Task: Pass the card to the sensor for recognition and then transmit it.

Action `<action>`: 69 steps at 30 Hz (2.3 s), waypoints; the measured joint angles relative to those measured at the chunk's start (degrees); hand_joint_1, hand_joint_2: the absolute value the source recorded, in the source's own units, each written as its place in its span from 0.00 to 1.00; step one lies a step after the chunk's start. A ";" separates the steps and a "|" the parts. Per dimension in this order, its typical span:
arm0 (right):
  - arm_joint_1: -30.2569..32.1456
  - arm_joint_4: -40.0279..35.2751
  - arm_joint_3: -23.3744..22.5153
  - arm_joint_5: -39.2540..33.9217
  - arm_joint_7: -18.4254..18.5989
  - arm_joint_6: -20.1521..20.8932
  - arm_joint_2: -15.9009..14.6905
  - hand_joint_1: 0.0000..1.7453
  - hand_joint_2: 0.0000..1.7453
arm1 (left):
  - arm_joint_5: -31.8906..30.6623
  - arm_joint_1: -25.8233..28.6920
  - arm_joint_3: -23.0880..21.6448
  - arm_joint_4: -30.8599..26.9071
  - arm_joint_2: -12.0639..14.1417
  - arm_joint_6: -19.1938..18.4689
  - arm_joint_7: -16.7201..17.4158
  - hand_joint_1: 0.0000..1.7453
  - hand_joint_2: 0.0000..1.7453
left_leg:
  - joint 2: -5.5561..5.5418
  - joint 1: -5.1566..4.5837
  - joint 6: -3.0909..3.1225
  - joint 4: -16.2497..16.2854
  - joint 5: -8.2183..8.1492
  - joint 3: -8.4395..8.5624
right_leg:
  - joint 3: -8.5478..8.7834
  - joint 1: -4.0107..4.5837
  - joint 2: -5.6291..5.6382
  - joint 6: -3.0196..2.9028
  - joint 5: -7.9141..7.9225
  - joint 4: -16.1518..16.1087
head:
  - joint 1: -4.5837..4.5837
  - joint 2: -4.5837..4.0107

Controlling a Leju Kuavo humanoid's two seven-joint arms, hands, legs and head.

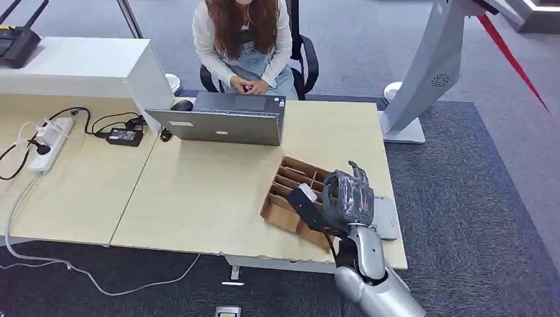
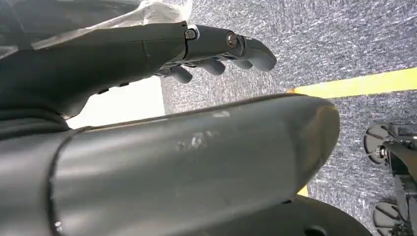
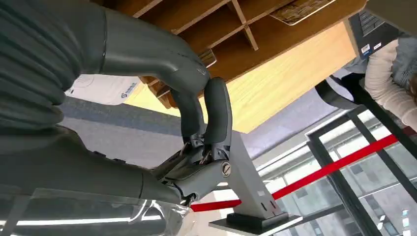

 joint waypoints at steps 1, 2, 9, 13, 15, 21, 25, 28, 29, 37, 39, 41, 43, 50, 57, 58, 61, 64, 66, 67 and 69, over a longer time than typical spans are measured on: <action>0.00 0.00 0.00 0.00 0.00 0.00 0.00 0.78 1.00 | 0.00 0.00 0.00 0.00 0.02 -0.02 0.00 0.00 0.00 | 0.00 0.00 0.00 0.00 0.00 0.00 | 0.00 0.00 0.00 0.00 0.00 0.00 | 0.00 0.00; 0.00 0.00 0.00 0.00 0.00 0.00 0.00 0.78 1.00 | -0.02 0.00 0.00 0.00 0.02 0.00 0.00 0.00 0.00 | 0.00 0.00 0.00 0.00 0.00 0.00 | 0.00 0.00 0.00 0.00 0.00 0.00 | 0.00 0.00; 0.00 0.00 0.00 -0.13 0.00 -0.11 0.00 0.41 1.00 | 0.11 0.00 0.00 0.00 0.00 0.02 -0.06 0.00 0.00 | 0.00 0.00 0.00 0.00 0.00 0.00 | 0.00 0.00 0.00 0.00 0.00 0.00 | 0.00 0.00; -0.01 0.18 0.00 -0.46 -0.18 -0.37 0.02 0.23 1.00 | 0.22 0.00 0.00 0.00 0.00 0.13 -0.15 0.00 0.00 | 0.00 0.00 0.00 0.00 0.00 0.00 | 0.00 0.00 0.00 0.00 0.00 0.00 | 0.00 0.00; -0.01 0.44 0.00 -0.59 -0.22 -0.42 0.02 0.19 1.00 | 0.22 0.00 0.00 0.00 0.02 0.13 -0.17 0.00 0.00 | 0.00 0.00 0.00 0.00 0.00 -0.01 | 0.00 0.00 0.00 0.00 0.00 0.00 | 0.00 0.00; -0.02 0.92 0.00 -1.01 -0.35 -0.46 0.07 0.17 1.00 | 0.13 0.00 0.00 0.00 0.02 0.13 -0.17 0.00 0.00 | 0.00 0.00 0.00 0.00 0.00 0.00 | 0.01 0.00 0.00 0.00 0.00 0.00 | 0.00 0.00; -0.03 1.42 0.00 -1.01 -0.39 -0.46 0.11 0.11 1.00 | 0.11 0.00 0.00 0.00 0.02 0.13 -0.17 0.00 0.00 | 0.00 0.00 0.00 0.00 0.00 -0.01 | 0.00 0.00 0.00 0.00 0.00 0.00 | 0.00 0.00; -0.03 1.66 0.00 -1.01 -0.42 -0.46 0.11 0.12 1.00 | 0.11 0.00 0.00 0.00 0.02 0.15 -0.17 0.00 0.00 | 0.00 0.00 0.00 0.00 0.00 0.00 | 0.01 0.00 0.00 0.00 0.00 0.00 | 0.00 0.00; -0.03 1.75 0.00 -1.01 -0.42 -0.46 0.11 0.12 1.00 | 0.11 0.00 0.00 0.00 0.02 0.15 -0.17 0.00 0.00 | -0.01 0.00 0.00 0.00 0.00 -0.01 | 0.01 0.00 0.00 0.00 0.00 0.00 | 0.00 0.00; -0.03 1.99 0.00 -1.01 -0.42 -0.48 0.13 0.18 1.00 | 0.11 0.00 0.00 0.00 0.02 0.15 -0.17 0.00 0.00 | 0.00 0.00 0.00 0.00 0.00 0.00 | 0.01 0.00 0.00 0.00 0.00 0.00 | 0.00 0.00; -0.03 1.99 0.00 -1.01 -0.42 -0.48 0.13 0.19 1.00 | 0.11 0.00 0.00 0.00 0.02 0.15 -0.17 0.00 0.00 | 0.00 0.00 0.00 0.00 0.00 0.00 | 0.01 0.00 0.00 0.00 0.00 0.00 | 0.00 0.00; -0.04 2.03 0.00 -0.98 -0.42 -0.48 0.13 0.19 1.00 | 0.11 0.00 0.00 0.00 0.02 0.15 -0.17 0.00 0.00 | 0.00 0.00 0.00 0.00 0.00 0.00 | 0.01 0.00 0.00 0.00 0.00 0.00 | 0.00 0.00; -0.02 2.23 0.00 -1.03 -0.42 -0.44 0.15 0.19 1.00 | 0.11 0.00 0.00 0.00 0.02 0.13 -0.15 0.00 0.00 | 0.00 0.00 0.00 0.00 0.00 -0.01 | 0.01 0.00 0.00 0.00 0.00 0.00 | 0.00 0.00; -0.02 2.29 0.00 -1.07 -0.42 -0.44 0.15 0.21 1.00 | 0.15 0.00 0.00 0.00 0.02 -0.02 0.09 0.00 0.00 | 0.00 0.00 0.00 0.00 0.00 0.00 | 0.01 0.00 0.00 0.00 0.00 0.00 | 0.00 0.00; -0.09 2.27 0.00 -0.02 0.19 -0.37 0.07 0.26 1.00 | 0.37 0.00 0.00 0.00 0.02 0.00 0.11 0.00 0.00 | 0.00 0.00 0.00 0.00 0.00 0.00 | 0.01 0.00 0.00 0.00 0.00 0.00 | 0.00 0.00; -0.12 2.27 0.00 0.28 0.33 -0.33 0.07 0.27 1.00 | 0.37 0.00 0.00 0.00 0.02 0.00 0.11 0.00 0.00 | 0.00 0.00 0.00 0.00 0.00 0.00 | 0.01 0.00 0.00 0.00 0.00 0.00 | 0.00 0.00; -0.21 2.23 0.00 1.16 0.83 -0.04 -0.04 0.29 1.00 | 0.39 0.01 0.00 0.00 0.02 0.02 0.09 0.00 0.00 | -0.01 0.00 0.00 0.00 0.00 0.00 | 0.01 0.00 0.00 0.00 0.00 0.00 | 0.00 0.00; -0.43 2.21 0.00 1.95 1.25 0.33 -0.18 0.28 1.00 | 0.39 0.00 0.00 0.00 0.02 0.02 0.09 0.00 0.00 | 0.00 0.00 0.00 0.00 0.00 0.00 | 0.01 0.00 0.00 0.00 0.00 0.00 | 0.00 0.00; -0.59 2.19 0.00 2.54 1.49 0.79 -0.33 0.28 1.00 | 0.39 0.01 0.00 0.00 0.02 0.02 0.09 0.00 0.00 | 0.00 0.00 0.00 0.00 0.00 0.00 | 0.01 0.00 0.00 0.00 0.00 0.00 | 0.00 0.00; -0.68 2.19 0.00 2.71 1.64 0.85 -0.42 0.28 1.00 | 0.39 0.01 0.00 0.00 0.02 0.04 0.09 0.00 0.00 | 0.00 0.00 0.00 0.00 0.00 0.00 | 0.01 0.00 0.00 0.00 0.00 0.00 | 0.00 0.00; -0.87 2.16 0.00 3.13 1.86 1.05 -0.48 0.28 1.00 | 0.37 0.01 0.00 0.00 0.02 0.04 0.09 0.00 0.00 | 0.00 0.00 0.00 0.00 0.00 0.01 | 0.01 0.00 0.00 0.00 0.00 0.00 | 0.00 0.00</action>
